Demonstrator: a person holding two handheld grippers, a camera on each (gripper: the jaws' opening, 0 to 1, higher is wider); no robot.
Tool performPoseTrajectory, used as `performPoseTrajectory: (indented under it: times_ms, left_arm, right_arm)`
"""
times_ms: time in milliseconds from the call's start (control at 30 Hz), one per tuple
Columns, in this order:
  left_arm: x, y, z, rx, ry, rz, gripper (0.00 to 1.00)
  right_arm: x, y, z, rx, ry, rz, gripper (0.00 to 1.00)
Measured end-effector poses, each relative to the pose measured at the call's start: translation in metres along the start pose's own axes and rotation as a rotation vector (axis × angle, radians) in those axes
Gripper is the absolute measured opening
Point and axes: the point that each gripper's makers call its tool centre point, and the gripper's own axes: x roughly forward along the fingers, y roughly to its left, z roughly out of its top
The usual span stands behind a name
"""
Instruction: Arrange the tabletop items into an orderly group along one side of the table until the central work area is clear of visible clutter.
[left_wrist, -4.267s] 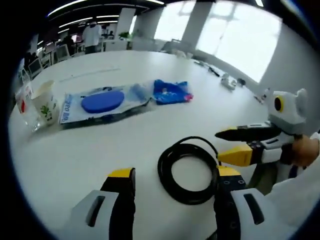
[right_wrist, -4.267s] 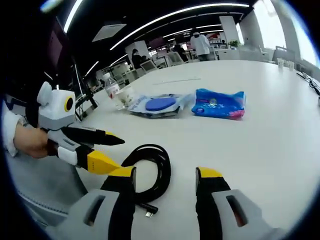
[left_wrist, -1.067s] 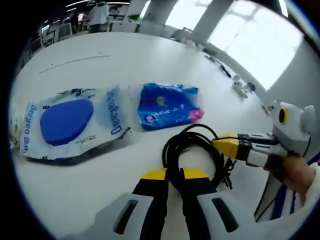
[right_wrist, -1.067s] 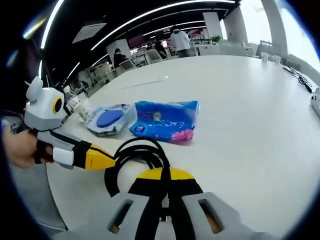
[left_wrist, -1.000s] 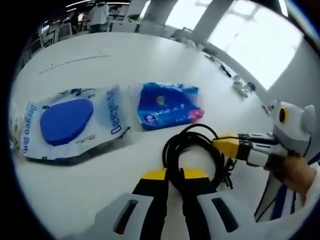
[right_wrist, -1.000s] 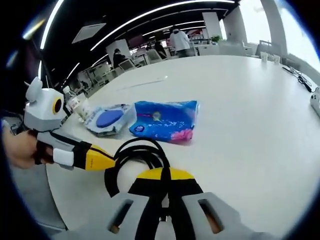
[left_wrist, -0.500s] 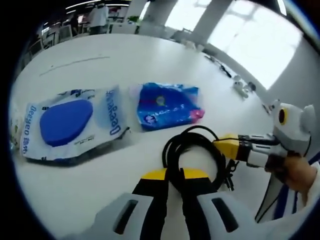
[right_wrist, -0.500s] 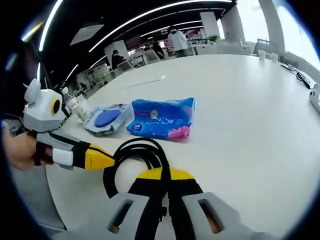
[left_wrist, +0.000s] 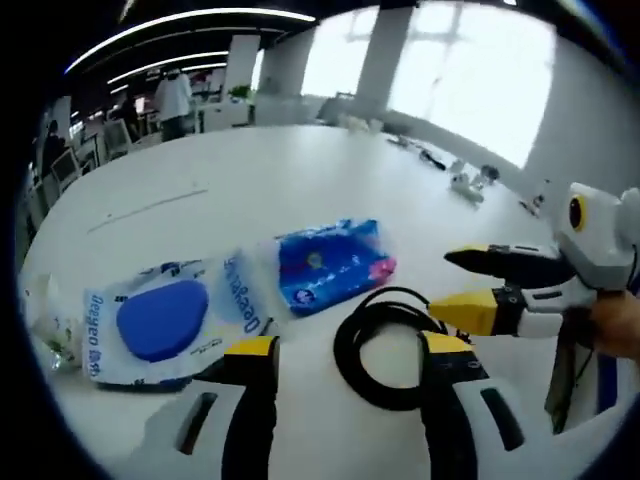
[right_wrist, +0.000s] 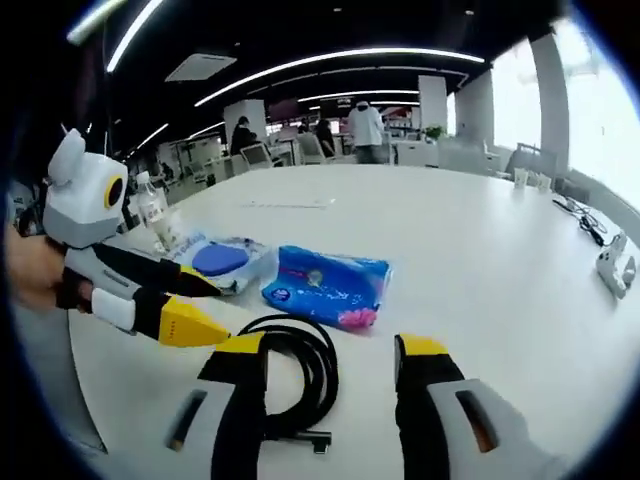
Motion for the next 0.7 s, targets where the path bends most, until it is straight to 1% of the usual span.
performPoseTrajectory:
  times_ms: [33, 67, 100, 133, 167, 200, 233, 300, 367, 433, 533, 600, 700]
  left_arm:
    - [-0.006, 0.005, 0.009, 0.051, -0.021, 0.015, 0.92]
    - [-0.011, 0.006, 0.007, 0.05, 0.007, 0.013, 0.95]
    - [-0.017, 0.006, 0.006, 0.041, 0.047, -0.011, 0.96]
    - [-0.021, 0.005, 0.006, 0.025, 0.057, -0.011, 0.96]
    - [-0.025, 0.006, 0.01, 0.025, 0.052, -0.011, 0.97]
    - [-0.032, 0.007, 0.015, 0.028, 0.028, -0.005, 0.97]
    - [-0.035, 0.008, 0.021, 0.034, 0.011, -0.003, 0.97]
    - [-0.037, 0.006, 0.026, 0.029, 0.006, -0.002, 0.97]
    - [-0.041, 0.002, 0.029, 0.037, 0.005, -0.007, 0.95]
    - [-0.043, -0.002, 0.031, 0.048, 0.0, -0.016, 0.94]
    - [-0.05, -0.003, 0.032, 0.049, -0.003, -0.01, 0.93]
    - [-0.055, -0.001, 0.028, 0.049, 0.007, -0.013, 0.92]
    - [-0.066, 0.003, 0.03, 0.073, 0.008, -0.009, 0.92]
  right_arm:
    - [-0.006, -0.006, 0.004, -0.016, -0.009, -0.037, 0.64]
    - [-0.009, -0.003, 0.003, -0.004, 0.007, -0.03, 0.68]
    - [-0.014, -0.003, 0.003, 0.013, 0.017, -0.038, 0.76]
    - [-0.018, -0.002, 0.002, 0.032, 0.03, -0.051, 0.79]
    - [-0.021, -0.002, 0.003, 0.034, 0.033, -0.06, 0.78]
    - [-0.026, 0.002, 0.006, 0.03, 0.03, -0.059, 0.76]
    - [-0.029, 0.006, 0.008, 0.009, 0.03, -0.054, 0.76]
    - [-0.032, 0.01, 0.009, -0.027, 0.051, -0.051, 0.75]
    - [-0.034, 0.012, 0.012, -0.026, 0.049, -0.052, 0.74]
    - [-0.036, 0.013, 0.016, -0.024, 0.046, -0.057, 0.73]
    - [-0.039, 0.015, 0.02, -0.036, 0.049, -0.06, 0.72]
    - [-0.042, 0.014, 0.023, -0.042, 0.051, -0.061, 0.71]
    - [-0.044, 0.014, 0.027, -0.043, 0.038, -0.067, 0.7]
